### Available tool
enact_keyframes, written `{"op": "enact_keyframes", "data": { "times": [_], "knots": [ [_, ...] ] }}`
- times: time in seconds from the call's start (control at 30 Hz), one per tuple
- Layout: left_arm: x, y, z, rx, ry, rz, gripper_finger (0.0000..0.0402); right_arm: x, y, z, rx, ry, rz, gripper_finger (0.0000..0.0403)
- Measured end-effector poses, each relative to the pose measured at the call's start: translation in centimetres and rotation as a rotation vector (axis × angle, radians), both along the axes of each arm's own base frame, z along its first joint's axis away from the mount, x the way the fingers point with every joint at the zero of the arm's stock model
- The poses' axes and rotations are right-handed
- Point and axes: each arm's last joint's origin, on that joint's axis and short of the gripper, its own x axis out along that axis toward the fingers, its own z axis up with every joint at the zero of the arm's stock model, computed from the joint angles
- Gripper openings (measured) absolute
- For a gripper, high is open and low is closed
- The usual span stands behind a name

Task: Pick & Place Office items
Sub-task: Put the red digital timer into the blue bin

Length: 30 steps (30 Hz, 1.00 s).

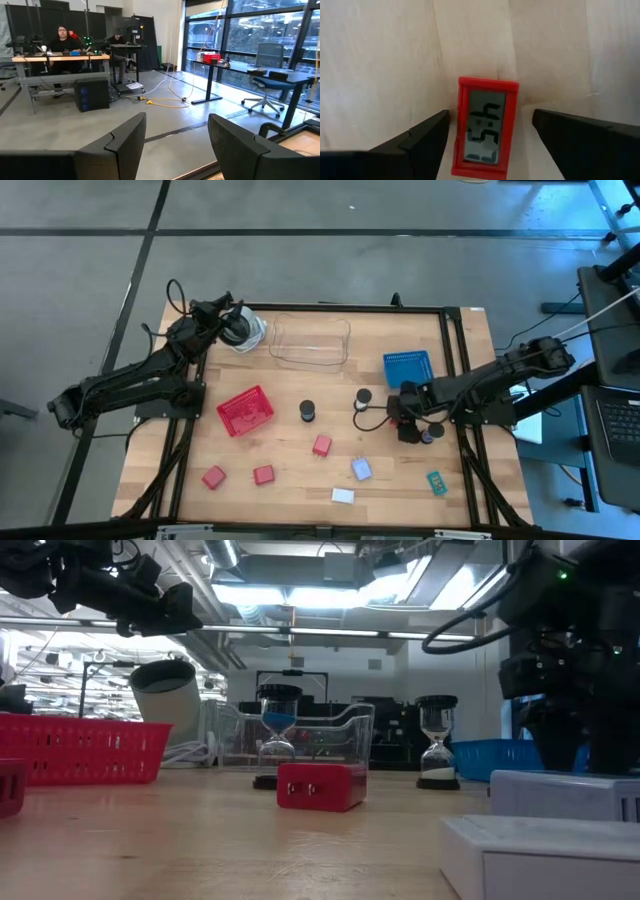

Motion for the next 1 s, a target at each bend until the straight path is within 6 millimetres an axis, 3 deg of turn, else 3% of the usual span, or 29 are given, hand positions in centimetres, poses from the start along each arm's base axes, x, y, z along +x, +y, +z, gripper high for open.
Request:
{"op": "enact_keyframes", "data": {
  "times": [0.47, 0.67, 0.87, 1.0],
  "knots": [
    [0.1, -0.1, 0.0, -0.008, -0.019, -0.038, 0.021, -0.2, 0.4, 0.0, -0.017, -0.007, -0.032, 0.0144],
    [0.1, -0.1, 0.0, -0.008, -0.018, -0.038, 0.0212, 0.1, 0.7, 1.2, 0.0, -0.048, -0.021, 0.0153],
    [0.1, -0.1, 0.0, -0.008, -0.019, -0.038, 0.021, 0.6, 0.8, 4.4, 0.026, -0.131, -0.021, 0.0154],
    [0.1, -0.1, 0.0, -0.008, -0.019, -0.037, 0.0212, 0.3, 0.5, 7.3, -0.06, -0.145, -0.039, 0.0141]
  ]
}}
